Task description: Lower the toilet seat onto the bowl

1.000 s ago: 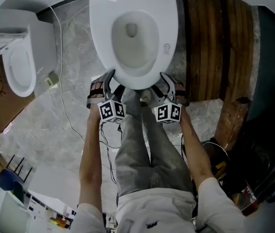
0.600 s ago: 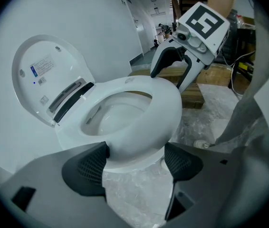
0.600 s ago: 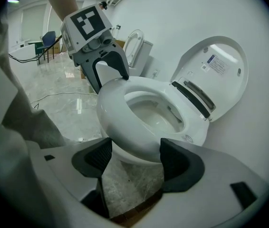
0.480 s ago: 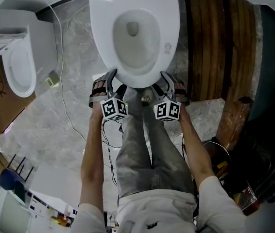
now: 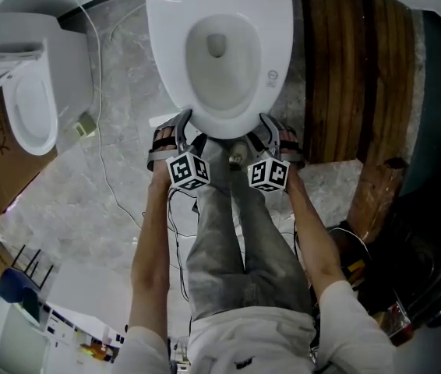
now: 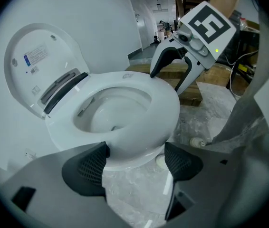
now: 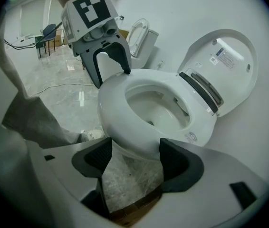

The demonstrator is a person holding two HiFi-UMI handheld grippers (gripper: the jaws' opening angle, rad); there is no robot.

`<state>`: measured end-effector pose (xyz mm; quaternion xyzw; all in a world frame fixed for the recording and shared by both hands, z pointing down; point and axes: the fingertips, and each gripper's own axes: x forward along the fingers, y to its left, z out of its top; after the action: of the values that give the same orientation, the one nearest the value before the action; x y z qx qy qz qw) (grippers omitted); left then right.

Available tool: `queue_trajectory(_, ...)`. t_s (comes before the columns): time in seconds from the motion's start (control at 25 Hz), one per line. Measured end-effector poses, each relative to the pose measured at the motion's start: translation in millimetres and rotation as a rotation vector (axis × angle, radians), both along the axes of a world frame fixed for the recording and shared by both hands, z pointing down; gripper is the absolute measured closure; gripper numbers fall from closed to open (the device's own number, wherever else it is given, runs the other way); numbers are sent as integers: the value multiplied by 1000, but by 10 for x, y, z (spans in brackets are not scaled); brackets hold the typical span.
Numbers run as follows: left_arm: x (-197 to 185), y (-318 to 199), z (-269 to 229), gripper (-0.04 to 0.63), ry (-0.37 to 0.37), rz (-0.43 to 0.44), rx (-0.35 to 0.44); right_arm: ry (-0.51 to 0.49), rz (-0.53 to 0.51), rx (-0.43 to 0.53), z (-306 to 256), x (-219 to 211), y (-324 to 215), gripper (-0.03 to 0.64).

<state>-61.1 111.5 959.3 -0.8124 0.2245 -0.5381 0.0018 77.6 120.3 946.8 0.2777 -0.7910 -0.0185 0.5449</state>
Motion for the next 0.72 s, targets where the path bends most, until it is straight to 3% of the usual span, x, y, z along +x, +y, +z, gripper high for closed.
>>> queue_trajectory(0.72,47,33,211,209,26,-71,-105,-17,33,-102,251,-9,-15,305)
